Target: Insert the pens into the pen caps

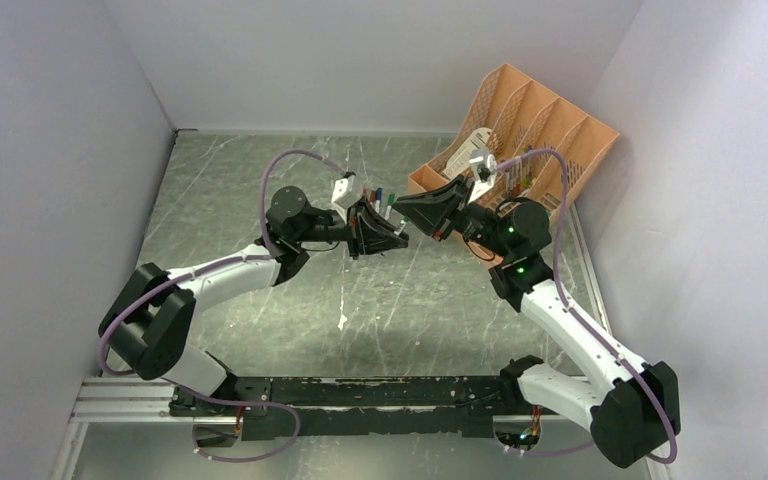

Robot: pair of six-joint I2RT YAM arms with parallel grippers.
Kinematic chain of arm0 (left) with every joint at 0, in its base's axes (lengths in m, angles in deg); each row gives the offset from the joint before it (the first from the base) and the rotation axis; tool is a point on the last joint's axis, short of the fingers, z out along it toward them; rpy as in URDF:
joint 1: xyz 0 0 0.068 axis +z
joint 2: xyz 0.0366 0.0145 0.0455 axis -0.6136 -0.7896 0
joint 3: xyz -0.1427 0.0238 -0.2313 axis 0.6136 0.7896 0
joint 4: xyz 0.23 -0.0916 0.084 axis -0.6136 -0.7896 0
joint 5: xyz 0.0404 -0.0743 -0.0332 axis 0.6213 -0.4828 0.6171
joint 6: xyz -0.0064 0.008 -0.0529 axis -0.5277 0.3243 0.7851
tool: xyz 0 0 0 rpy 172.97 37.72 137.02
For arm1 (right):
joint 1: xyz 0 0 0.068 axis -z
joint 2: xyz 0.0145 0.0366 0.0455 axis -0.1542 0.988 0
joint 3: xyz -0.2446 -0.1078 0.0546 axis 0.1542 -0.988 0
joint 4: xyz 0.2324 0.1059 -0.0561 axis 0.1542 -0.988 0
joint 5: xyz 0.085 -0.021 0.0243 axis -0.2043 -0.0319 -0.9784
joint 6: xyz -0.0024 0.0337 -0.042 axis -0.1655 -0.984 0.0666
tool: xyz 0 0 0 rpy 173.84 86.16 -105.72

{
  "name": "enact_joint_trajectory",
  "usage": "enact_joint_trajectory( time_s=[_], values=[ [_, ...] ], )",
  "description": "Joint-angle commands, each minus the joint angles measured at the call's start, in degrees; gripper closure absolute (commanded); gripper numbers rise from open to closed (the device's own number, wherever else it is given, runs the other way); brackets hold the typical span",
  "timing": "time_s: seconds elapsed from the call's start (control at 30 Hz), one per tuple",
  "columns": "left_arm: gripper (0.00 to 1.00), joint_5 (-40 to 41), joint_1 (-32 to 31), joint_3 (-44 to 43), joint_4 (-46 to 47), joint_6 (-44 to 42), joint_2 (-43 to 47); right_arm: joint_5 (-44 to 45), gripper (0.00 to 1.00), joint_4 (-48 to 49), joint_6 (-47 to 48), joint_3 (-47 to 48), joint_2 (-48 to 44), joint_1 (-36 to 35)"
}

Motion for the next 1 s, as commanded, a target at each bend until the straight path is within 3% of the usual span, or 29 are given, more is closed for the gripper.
enact_joint_trajectory(
  time_s=[0.0,0.17,0.3,0.43,0.57,0.67,0.77,0.87,0.97],
  values=[
    [0.93,2.62,-0.17,-6.96,6.26,-1.77,1.21,-4.09,1.0,-3.47,-0.65,-2.88,1.96,-0.39],
    [0.93,1.16,0.0,-15.68,1.9,-3.21,-0.24,-4.35,1.0,-5.66,0.74,-4.94,2.46,-0.72],
    [0.93,-0.24,0.02,-20.46,3.79,-2.03,-2.35,-5.07,1.0,-3.49,-0.59,-6.85,3.56,-0.97],
    [0.93,-1.4,0.05,-22.62,7.64,1.08,-3.59,-5.03,1.0,-0.67,-2.01,-9.33,5.0,-1.22],
    [0.93,0.49,0.09,-21.14,1.37,-3.01,-2.68,-2.89,1.0,1.72,-3.57,-9.76,3.5,-1.04],
    [0.93,4.73,0.12,-15.22,-3.36,-7.47,-0.93,0.72,0.72,0.39,-4.27,-7.54,0.92,-0.65],
    [0.87,8.86,0.4,-5.79,0.03,-5.94,1.99,4.98,0.54,0.56,-6.55,-6.51,-1.92,0.59],
    [0.84,14.65,1.4,2.35,0.03,-5.2,5.7,11.22,0.47,0.28,-8.02,-6.9,-4.93,2.49],
    [0.84,24.07,2.36,5.78,-8.46,-8.31,8.84,18.55,0.47,-1.1,-8.52,-8.78,-7.54,4.12]
  ],
)
